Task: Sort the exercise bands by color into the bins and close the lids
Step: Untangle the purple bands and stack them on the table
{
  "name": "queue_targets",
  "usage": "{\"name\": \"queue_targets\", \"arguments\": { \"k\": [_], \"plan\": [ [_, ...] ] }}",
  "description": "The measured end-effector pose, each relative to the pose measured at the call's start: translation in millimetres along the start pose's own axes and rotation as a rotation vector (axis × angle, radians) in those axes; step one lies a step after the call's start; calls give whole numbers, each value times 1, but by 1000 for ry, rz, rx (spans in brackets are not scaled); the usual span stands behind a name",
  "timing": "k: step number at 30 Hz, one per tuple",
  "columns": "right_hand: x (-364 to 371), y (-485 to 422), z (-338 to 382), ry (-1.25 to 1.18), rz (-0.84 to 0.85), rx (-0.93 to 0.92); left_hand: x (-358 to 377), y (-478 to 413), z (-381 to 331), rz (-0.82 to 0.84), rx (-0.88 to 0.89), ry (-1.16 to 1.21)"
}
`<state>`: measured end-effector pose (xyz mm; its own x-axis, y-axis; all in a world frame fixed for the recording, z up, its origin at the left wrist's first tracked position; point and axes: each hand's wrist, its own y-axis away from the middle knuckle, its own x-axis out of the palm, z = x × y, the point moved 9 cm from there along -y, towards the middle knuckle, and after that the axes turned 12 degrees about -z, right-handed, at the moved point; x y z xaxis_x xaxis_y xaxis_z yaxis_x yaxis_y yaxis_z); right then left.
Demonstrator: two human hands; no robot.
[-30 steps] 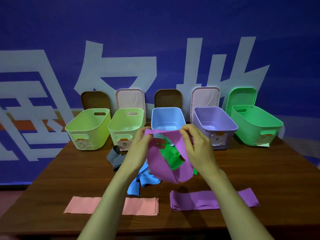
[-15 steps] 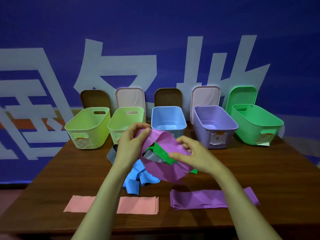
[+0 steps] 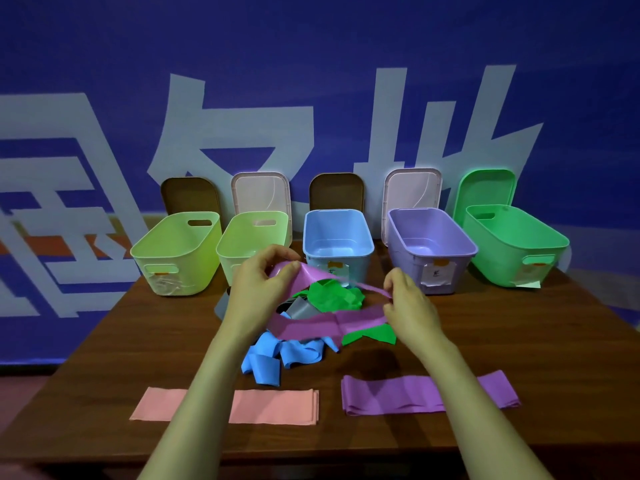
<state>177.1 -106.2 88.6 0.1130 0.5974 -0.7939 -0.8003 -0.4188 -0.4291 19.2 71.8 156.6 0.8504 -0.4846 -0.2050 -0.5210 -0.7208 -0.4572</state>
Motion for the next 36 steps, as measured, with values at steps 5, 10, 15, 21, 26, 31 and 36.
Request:
{"name": "queue_targets", "arguments": {
  "k": [5, 10, 15, 21, 26, 31, 36],
  "plan": [
    [16, 4, -14, -606, 130, 372, 1, -6, 6, 15, -34, -42],
    [3, 2, -22, -901, 63, 470, -12, -14, 12, 36, -14, -208],
    [-12, -2, -17, -362, 76, 58, -17, -19, 16, 66, -29, -327],
    [7, 7, -7, -464, 191, 6, 2, -1, 21, 89, -400, 286],
    [7, 12, 21, -602, 302, -47, 24, 5, -5, 144, -351, 475],
    [-44, 8, 74, -1078, 363, -73, 22, 0, -48, 84, -97, 483],
    [-97, -22, 102, -1094, 36, 3, 19, 3, -67, 40, 95, 329]
  ]
}}
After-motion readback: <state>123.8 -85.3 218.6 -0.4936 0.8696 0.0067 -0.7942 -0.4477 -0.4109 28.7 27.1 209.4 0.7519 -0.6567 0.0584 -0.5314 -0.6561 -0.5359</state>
